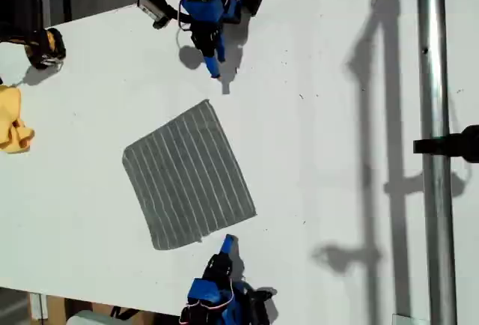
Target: Grasp corners of a towel and fold twice.
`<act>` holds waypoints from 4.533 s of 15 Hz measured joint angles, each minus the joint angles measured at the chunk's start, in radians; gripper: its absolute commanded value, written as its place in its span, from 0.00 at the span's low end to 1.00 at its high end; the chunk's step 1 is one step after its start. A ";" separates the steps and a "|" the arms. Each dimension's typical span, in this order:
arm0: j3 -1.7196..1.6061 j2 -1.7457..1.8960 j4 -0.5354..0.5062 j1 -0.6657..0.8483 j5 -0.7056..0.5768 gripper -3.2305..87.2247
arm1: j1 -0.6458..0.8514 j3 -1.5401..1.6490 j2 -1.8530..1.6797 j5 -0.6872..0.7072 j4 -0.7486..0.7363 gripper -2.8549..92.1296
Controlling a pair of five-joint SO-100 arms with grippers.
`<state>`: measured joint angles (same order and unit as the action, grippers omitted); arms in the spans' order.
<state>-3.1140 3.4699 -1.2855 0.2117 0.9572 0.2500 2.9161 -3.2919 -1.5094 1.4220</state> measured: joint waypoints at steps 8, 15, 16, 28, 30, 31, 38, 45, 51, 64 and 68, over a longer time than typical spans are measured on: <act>0.000 0.002 -0.009 0.114 0.328 0.01 | -0.006 0.000 0.000 0.000 0.000 0.03; 0.000 0.002 -0.009 0.112 0.328 0.01 | -0.026 -0.311 0.184 0.049 0.066 0.03; 0.000 0.002 -0.009 0.117 0.328 0.01 | -0.028 -0.382 0.278 0.066 0.061 0.03; 0.000 0.002 -0.009 0.118 0.328 0.01 | 0.092 -1.239 1.319 0.391 0.110 0.03; 0.000 0.002 -0.009 0.118 0.328 0.01 | 0.112 -1.308 1.399 0.390 0.110 0.03; 0.000 0.002 -0.009 0.118 0.328 0.01 | 0.117 -1.331 1.416 0.390 0.109 0.03; 0.000 0.002 -0.009 0.118 0.328 0.01 | 0.120 -1.408 1.471 0.436 0.121 0.52; 0.000 0.002 -0.009 0.118 0.328 0.01 | 0.118 -1.456 1.493 0.505 0.138 0.49; 0.000 0.002 -0.009 0.118 0.328 0.01 | 0.133 -1.420 1.724 0.646 0.020 0.46; 0.000 0.002 -0.009 0.118 0.328 0.01 | 0.224 -1.335 1.996 0.699 -0.137 0.45; 0.000 0.002 -0.009 0.118 0.328 0.01 | 0.250 -1.335 2.079 0.703 -0.155 0.41</act>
<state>-3.1140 3.4714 -1.2947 0.3298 1.2855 0.5001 1.5815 -1.2134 -0.8069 1.2671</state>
